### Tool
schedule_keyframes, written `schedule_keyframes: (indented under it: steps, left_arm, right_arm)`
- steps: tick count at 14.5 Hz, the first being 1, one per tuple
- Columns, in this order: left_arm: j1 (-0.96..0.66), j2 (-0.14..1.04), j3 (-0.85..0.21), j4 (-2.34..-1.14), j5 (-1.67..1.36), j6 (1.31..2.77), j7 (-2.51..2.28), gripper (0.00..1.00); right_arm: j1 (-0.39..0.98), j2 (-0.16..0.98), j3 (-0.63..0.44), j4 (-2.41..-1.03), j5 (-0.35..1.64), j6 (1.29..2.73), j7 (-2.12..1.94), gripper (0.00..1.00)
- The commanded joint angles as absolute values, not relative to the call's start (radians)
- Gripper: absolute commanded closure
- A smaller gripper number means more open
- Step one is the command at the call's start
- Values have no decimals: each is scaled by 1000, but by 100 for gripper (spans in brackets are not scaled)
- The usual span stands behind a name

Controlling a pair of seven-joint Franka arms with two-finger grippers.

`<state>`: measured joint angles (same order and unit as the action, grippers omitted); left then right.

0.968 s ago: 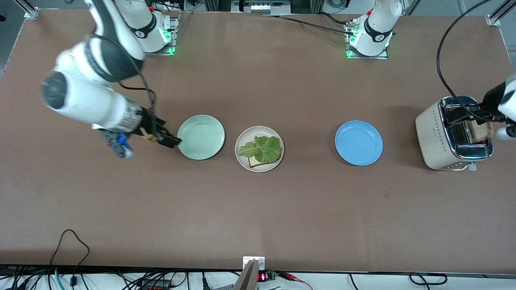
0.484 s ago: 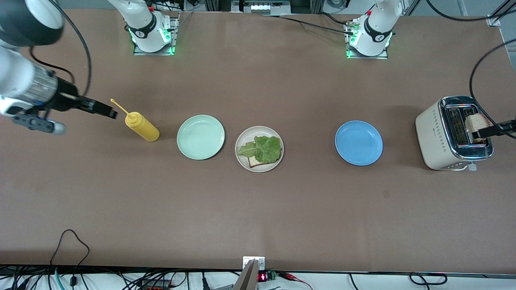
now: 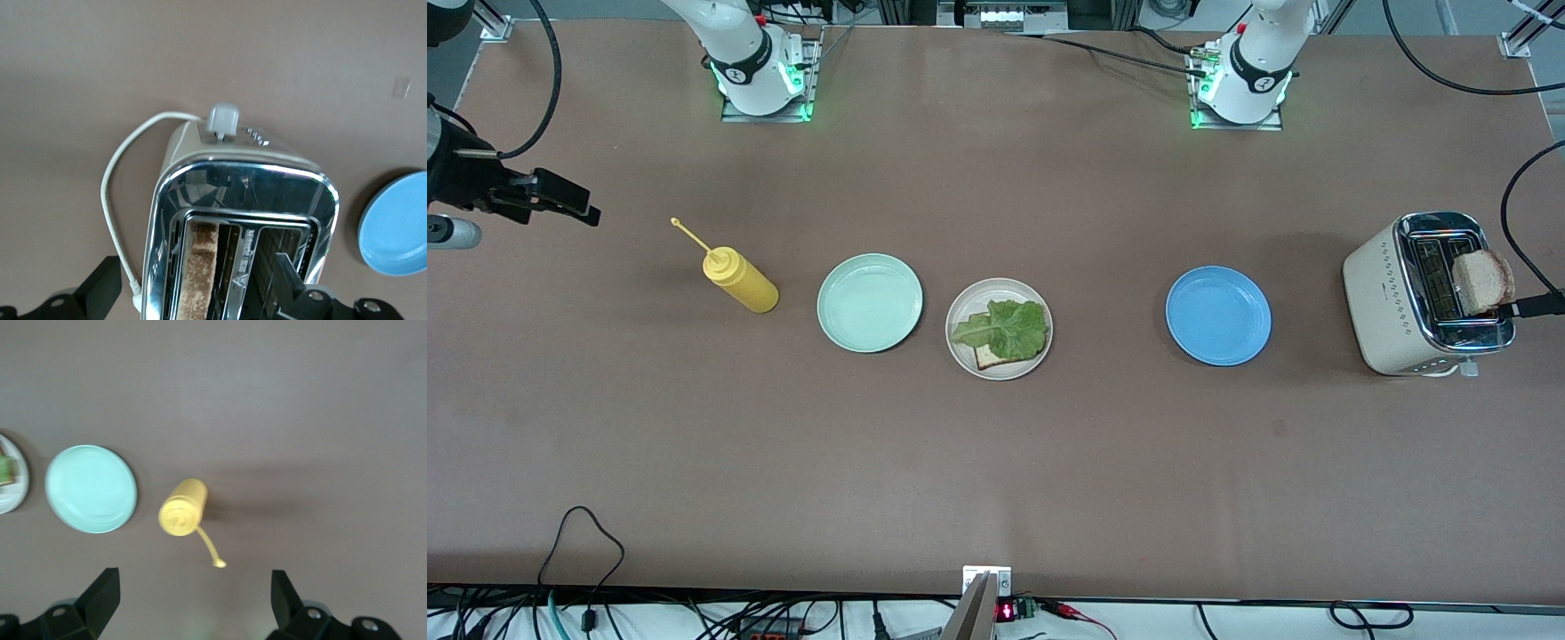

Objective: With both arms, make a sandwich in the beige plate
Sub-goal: 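Withdraw the right gripper while the left gripper reaches into the toaster, then grasp the toaster bread slice with the left gripper and lift it out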

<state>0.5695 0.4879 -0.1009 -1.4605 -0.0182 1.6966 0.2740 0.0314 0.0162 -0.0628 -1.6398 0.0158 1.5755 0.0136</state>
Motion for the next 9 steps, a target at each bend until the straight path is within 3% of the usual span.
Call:
schedule_keyframes:
  steps: [1, 9]
  left_arm:
    - [575, 506, -110, -1431, -20, 1616, 304, 0]
    - [575, 535, -110, -1428, -12, 1555, 311, 10]
  right_arm:
    - [55, 54, -80, -1603, -51, 1548, -5, 0]
    - [69, 83, -77, -1578, -18, 1542, 17, 0]
